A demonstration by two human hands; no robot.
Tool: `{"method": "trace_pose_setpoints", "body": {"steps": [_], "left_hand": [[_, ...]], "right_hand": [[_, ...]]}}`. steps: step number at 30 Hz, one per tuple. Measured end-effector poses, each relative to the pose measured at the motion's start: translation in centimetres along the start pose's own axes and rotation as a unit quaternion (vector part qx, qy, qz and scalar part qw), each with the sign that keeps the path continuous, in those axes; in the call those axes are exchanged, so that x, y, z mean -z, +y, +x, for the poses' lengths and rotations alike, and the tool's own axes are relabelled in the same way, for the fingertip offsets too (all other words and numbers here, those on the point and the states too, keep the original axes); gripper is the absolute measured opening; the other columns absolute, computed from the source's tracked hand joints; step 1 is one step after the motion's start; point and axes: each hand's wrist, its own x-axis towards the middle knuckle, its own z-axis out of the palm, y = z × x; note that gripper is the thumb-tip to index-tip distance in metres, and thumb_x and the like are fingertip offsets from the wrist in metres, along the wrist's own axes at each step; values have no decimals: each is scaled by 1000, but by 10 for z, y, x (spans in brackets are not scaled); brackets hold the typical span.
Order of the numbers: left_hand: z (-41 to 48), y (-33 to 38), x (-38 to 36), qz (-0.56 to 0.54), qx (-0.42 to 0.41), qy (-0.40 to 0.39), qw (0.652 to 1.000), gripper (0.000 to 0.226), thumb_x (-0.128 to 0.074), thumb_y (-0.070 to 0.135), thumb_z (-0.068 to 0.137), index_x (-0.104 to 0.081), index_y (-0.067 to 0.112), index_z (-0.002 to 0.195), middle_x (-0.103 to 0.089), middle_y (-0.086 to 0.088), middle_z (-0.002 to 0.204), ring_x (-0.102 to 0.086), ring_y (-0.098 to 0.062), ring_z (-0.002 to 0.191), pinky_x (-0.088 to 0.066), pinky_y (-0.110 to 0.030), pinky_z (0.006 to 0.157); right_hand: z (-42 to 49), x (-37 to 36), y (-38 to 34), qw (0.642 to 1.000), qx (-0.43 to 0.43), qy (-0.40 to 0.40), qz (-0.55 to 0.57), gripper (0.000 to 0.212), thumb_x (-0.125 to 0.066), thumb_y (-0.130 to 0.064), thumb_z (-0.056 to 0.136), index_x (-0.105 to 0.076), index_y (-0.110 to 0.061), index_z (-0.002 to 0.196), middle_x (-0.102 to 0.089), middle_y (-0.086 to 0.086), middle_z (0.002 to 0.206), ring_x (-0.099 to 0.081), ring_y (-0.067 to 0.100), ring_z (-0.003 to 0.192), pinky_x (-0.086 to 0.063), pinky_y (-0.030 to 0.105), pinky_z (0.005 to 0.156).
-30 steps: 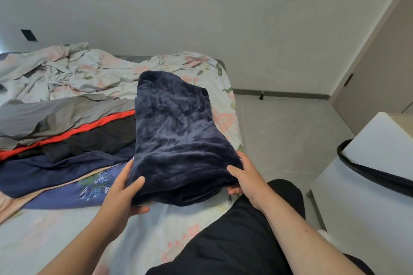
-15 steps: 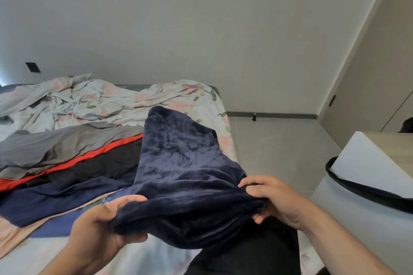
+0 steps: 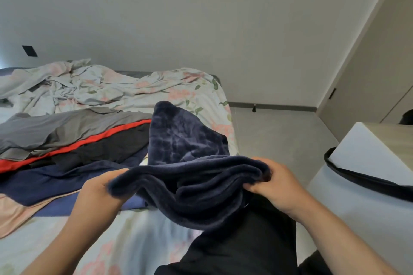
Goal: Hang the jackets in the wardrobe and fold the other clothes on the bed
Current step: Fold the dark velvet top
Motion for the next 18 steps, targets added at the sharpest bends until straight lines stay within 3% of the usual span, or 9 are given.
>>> {"method": "trace_pose_setpoints", "body": {"steps": [2, 5, 7, 8, 11, 13, 15, 17, 18], "left_hand": [[4, 1, -1, 20, -30, 18, 999, 34, -60, 45, 67, -63, 12, 63, -50, 1, 63, -42, -4, 60, -38, -27, 55], [4, 6, -6, -156, 11, -62, 986, 8, -68, 18, 86, -72, 25, 87, -72, 4, 82, -64, -2, 71, -49, -14, 59], [2, -1, -9, -198, 50, -103, 974, 41, -55, -1, 93, -75, 34, 95, -76, 2, 90, -71, -4, 81, -53, -15, 62], [3, -6, -8, -191, 60, -113, 973, 44, -55, -4, 93, -75, 35, 95, -76, 2, 90, -71, -3, 82, -53, -16, 62], [11, -3, 3, -242, 101, -143, 954, 19, -75, 17, 79, -76, 29, 94, -76, -5, 96, -71, -8, 89, -55, -23, 71], [19, -1, 11, -295, 157, -234, 913, 35, -81, 31, 68, -76, 20, 101, -74, -13, 105, -71, -23, 99, -57, -34, 78], [28, 1, 6, -299, 167, -238, 909, 10, -75, 9, 82, -81, 16, 86, -77, -11, 91, -74, -18, 87, -57, -22, 67], [39, -10, -5, -234, 147, -213, 937, 63, -46, -21, 90, -79, 22, 58, -73, 2, 64, -69, 1, 62, -50, -10, 52], [46, -19, -10, -224, 158, -200, 940, 66, -38, -25, 90, -78, 16, 55, -69, 5, 55, -65, 6, 54, -47, -8, 48]], "right_hand": [[5, -4, 4, 998, 9, 26, -60, 47, -82, -6, 76, -71, -50, 89, -67, -3, 105, -64, 3, 92, -52, 29, 85], [9, -8, 8, 1000, 22, 13, -3, 37, -77, -13, 83, -69, -43, 102, -66, -12, 120, -62, 3, 111, -47, 30, 96], [9, -7, 7, 997, 26, 4, 68, 28, -71, -16, 85, -71, -34, 107, -73, -4, 114, -67, 14, 110, -52, 28, 92], [9, -5, 5, 995, 22, -1, 96, 25, -70, -16, 86, -71, -27, 108, -74, 0, 112, -68, 18, 108, -54, 26, 88], [8, 1, -4, 979, -26, -54, 192, 34, -73, -26, 80, -71, -9, 110, -73, 12, 113, -68, 28, 108, -55, 27, 84], [9, 4, -10, 960, -73, -97, 253, 38, -73, -28, 74, -74, -6, 105, -72, 18, 112, -70, 30, 103, -56, 30, 80], [13, 5, -13, 943, -115, -124, 286, 36, -73, -25, 73, -75, -3, 101, -72, 22, 108, -70, 31, 97, -57, 32, 77], [21, 4, -13, 932, -152, -135, 301, 30, -71, -17, 77, -75, 1, 100, -71, 25, 107, -70, 33, 94, -57, 34, 75], [26, 3, -11, 926, -170, -130, 310, 27, -70, -14, 81, -74, 3, 101, -70, 26, 109, -70, 34, 95, -57, 34, 74]]}}
